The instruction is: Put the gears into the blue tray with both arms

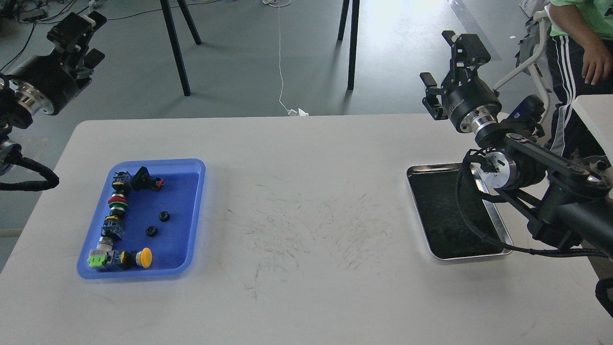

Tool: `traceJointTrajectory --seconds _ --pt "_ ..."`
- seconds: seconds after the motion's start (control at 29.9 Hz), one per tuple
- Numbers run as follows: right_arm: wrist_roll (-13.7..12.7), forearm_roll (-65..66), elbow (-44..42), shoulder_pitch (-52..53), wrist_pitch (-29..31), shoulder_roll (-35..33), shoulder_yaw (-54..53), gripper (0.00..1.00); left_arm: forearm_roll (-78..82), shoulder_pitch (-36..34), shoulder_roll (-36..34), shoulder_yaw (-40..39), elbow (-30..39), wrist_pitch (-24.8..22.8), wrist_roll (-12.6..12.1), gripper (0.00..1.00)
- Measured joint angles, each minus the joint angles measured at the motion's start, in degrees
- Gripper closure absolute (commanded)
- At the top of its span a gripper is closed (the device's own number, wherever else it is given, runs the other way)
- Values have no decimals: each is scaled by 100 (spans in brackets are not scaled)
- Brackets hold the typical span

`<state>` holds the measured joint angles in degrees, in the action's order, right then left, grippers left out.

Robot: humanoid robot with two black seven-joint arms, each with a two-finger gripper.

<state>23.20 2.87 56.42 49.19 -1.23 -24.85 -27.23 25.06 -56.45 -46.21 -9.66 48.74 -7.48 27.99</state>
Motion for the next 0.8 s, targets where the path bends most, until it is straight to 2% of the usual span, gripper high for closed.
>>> traceJointTrajectory --seconds 0.13,0.3,0.6,0.8 --pt "-178 -690 67 21 458 -124 127 1 -372 79 165 -53 -114 -474 0 2" --pt "-397 -1192 70 44 572 -205 92 1 -902 141 332 -165 -370 -1016 0 2" --pt "-482 -1699 67 -45 617 -120 -133 1 -1860 436 749 -692 -772 -1496 1 2" --pt "-482 -1674 -87 -57 540 176 -144 1 -2223 558 916 -1021 -961 -1567 1 2"
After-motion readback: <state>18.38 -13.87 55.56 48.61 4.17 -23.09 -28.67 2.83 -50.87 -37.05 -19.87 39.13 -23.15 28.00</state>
